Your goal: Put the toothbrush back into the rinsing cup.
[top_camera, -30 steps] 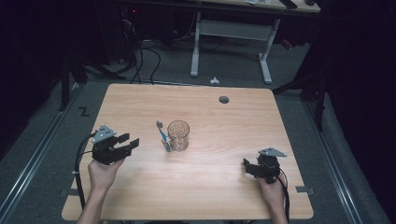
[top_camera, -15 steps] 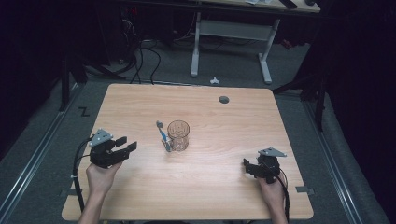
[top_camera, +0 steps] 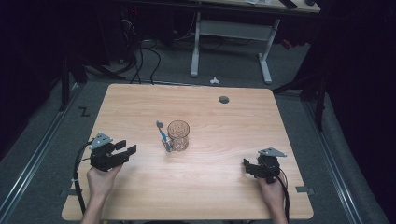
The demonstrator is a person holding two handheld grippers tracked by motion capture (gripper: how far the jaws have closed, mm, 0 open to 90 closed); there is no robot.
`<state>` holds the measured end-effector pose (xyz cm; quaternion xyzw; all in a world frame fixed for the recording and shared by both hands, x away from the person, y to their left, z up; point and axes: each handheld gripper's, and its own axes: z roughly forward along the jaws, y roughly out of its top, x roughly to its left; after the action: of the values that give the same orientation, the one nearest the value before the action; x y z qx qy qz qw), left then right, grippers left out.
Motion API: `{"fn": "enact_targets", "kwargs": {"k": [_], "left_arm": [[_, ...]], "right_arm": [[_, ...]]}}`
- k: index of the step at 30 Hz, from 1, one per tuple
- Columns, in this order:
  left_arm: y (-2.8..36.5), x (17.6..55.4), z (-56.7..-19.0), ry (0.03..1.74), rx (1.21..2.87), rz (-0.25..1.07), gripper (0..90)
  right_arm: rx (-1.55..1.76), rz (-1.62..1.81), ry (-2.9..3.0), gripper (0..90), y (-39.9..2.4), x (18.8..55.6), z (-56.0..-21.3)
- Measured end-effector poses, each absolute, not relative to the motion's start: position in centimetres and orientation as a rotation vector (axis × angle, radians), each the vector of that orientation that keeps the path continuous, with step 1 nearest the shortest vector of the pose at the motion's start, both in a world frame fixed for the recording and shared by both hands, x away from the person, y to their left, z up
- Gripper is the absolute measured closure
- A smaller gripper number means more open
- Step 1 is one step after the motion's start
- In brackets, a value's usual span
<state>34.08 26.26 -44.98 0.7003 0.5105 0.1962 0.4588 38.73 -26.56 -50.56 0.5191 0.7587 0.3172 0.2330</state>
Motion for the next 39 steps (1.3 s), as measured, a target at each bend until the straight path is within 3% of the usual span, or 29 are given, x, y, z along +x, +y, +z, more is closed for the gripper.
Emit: {"fn": "enact_targets", "kwargs": {"k": [39], "left_arm": [[25.3,35.2,-48.6,1.340,1.788,0.481,46.4]], "right_arm": [[1.427,0.872,2.083,23.7,-26.6,38.7,-50.6]]}}
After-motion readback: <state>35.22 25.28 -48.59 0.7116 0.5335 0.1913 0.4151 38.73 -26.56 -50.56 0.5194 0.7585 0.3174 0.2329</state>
